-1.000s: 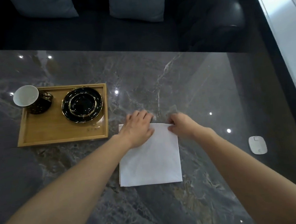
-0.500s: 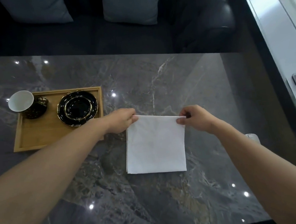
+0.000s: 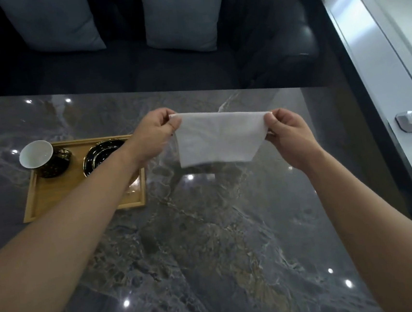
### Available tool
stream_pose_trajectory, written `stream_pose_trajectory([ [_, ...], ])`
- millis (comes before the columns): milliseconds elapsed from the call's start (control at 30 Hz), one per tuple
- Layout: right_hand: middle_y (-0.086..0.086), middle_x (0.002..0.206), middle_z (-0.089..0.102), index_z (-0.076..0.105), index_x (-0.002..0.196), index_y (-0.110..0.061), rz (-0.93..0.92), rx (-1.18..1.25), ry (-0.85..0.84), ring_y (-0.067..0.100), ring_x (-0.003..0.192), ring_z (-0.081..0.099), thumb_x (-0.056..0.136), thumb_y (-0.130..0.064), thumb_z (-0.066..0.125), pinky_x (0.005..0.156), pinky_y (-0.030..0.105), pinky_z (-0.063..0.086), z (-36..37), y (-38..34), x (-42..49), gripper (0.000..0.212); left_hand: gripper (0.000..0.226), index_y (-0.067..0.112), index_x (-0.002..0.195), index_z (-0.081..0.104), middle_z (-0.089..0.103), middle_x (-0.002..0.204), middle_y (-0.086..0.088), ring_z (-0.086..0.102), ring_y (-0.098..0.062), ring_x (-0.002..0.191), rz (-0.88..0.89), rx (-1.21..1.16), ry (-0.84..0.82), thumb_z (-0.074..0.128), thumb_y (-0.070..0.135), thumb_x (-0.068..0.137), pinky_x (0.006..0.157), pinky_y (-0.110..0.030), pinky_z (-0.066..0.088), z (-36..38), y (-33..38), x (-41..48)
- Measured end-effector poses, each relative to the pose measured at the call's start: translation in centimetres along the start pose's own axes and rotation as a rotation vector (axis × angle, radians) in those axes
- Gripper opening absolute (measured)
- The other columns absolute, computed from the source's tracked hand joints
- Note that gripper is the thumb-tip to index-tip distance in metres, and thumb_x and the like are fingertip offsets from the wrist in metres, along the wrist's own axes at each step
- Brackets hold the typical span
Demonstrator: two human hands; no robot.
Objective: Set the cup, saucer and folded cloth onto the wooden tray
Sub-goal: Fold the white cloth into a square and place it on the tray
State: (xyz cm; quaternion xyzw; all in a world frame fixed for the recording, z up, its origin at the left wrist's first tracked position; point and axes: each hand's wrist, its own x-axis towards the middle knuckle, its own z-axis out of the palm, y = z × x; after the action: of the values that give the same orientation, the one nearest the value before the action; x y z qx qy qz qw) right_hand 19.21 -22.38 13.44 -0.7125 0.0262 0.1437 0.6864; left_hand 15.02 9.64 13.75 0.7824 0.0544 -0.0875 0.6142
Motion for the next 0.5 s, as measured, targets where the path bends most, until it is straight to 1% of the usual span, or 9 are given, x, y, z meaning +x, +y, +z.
stream_pose_trajectory([
  [67, -0.001, 0.086, 0.062, 0.064, 0.088, -0.017, -0.075, -0.019, 0.006, 0.016, 0.084, 0.057, 0.103, -0.023, 0.055, 0.080, 0.036, 0.053, 0.1, -0.8, -0.2, 0.018, 0.020, 0.009, 0.110, 0.059, 0.060, 0.096, -0.008, 0.057, -0.021, 0.082, 0.109, 0.007, 0.024, 0.052, 0.028, 0.105, 0.071, -0.038, 0.052, 0.0, 0.8, -0.9],
  [133, -0.008, 0.083, 0.058, 0.061, 0.085, -0.023, -0.135, -0.084, 0.022, 0.013, 0.080, 0.051, 0.103, -0.026, 0.054, 0.074, 0.033, 0.049, 0.3, -0.6, -0.8, 0.019, 0.013, 0.015, 0.108, 0.054, 0.054, 0.086, -0.003, 0.049, -0.014, 0.069, 0.196, 0.079, 0.019, 0.050, 0.027, 0.106, 0.058, -0.028, 0.043, 0.2, 0.4, -2.2],
  [200, -0.011, 0.077, 0.052, 0.057, 0.084, -0.025, -0.172, -0.211, 0.058, 0.010, 0.075, 0.044, 0.103, -0.029, 0.052, 0.068, 0.032, 0.040, 0.6, 1.0, -1.9, 0.020, 0.004, 0.020, 0.107, 0.051, 0.048, 0.079, 0.003, 0.043, -0.006, 0.064, 0.243, 0.175, -0.005, 0.048, 0.024, 0.107, 0.056, -0.022, 0.037, 0.6, -1.4, -3.8],
  [233, -0.010, 0.077, 0.049, 0.054, 0.085, -0.023, -0.178, -0.286, 0.075, 0.009, 0.073, 0.042, 0.103, -0.029, 0.051, 0.067, 0.031, 0.038, 0.8, 2.3, -2.6, 0.020, 0.003, 0.022, 0.108, 0.050, 0.047, 0.079, 0.006, 0.042, -0.003, 0.063, 0.251, 0.227, -0.023, 0.047, 0.022, 0.107, 0.056, -0.020, 0.036, 0.9, -2.7, -4.7],
  [267, -0.008, 0.076, 0.046, 0.052, 0.085, -0.020, -0.176, -0.353, 0.088, 0.008, 0.071, 0.040, 0.104, -0.028, 0.050, 0.066, 0.031, 0.036, 1.0, 3.8, -3.6, 0.020, 0.004, 0.025, 0.108, 0.049, 0.047, 0.079, 0.005, 0.043, -0.003, 0.065, 0.245, 0.271, -0.051, 0.047, 0.021, 0.107, 0.058, -0.020, 0.037, 1.3, -4.1, -5.7],
  [333, -0.006, 0.074, 0.043, 0.048, 0.083, -0.016, -0.136, -0.438, 0.104, 0.004, 0.068, 0.037, 0.105, -0.022, 0.049, 0.063, 0.029, 0.035, 1.5, 7.2, -5.8, 0.024, 0.006, 0.036, 0.105, 0.043, 0.049, 0.081, 0.003, 0.045, -0.004, 0.066, 0.185, 0.338, -0.120, 0.043, 0.030, 0.107, 0.059, -0.023, 0.039, 2.1, -7.2, -7.7],
  [400, -0.008, 0.072, 0.042, 0.044, 0.080, -0.019, -0.057, -0.482, 0.105, 0.000, 0.064, 0.037, 0.106, -0.020, 0.048, 0.060, 0.024, 0.034, 2.0, 10.3, -8.5, 0.027, 0.007, 0.045, 0.100, 0.036, 0.050, 0.082, 0.001, 0.047, -0.007, 0.070, 0.110, 0.400, -0.174, 0.038, 0.039, 0.103, 0.062, -0.031, 0.041, 3.1, -10.0, -9.7],
  [433, -0.010, 0.072, 0.042, 0.044, 0.080, -0.021, -0.016, -0.498, 0.105, -0.001, 0.063, 0.038, 0.106, -0.021, 0.048, 0.059, 0.023, 0.034, 2.2, 11.7, -9.8, 0.027, 0.005, 0.047, 0.100, 0.035, 0.050, 0.081, 0.000, 0.050, -0.011, 0.071, 0.073, 0.418, -0.194, 0.036, 0.043, 0.102, 0.062, -0.034, 0.042, 3.5, -11.2, -10.7],
  [500, -0.012, 0.071, 0.044, 0.045, 0.081, -0.021, 0.049, -0.515, 0.123, -0.001, 0.062, 0.040, 0.107, -0.025, 0.047, 0.059, 0.024, 0.034, 2.6, 13.9, -12.1, 0.025, 0.004, 0.049, 0.100, 0.034, 0.050, 0.077, 0.004, 0.052, -0.012, 0.067, 0.022, 0.445, -0.208, 0.033, 0.049, 0.103, 0.057, -0.033, 0.041, 4.4, -13.0, -12.3],
])
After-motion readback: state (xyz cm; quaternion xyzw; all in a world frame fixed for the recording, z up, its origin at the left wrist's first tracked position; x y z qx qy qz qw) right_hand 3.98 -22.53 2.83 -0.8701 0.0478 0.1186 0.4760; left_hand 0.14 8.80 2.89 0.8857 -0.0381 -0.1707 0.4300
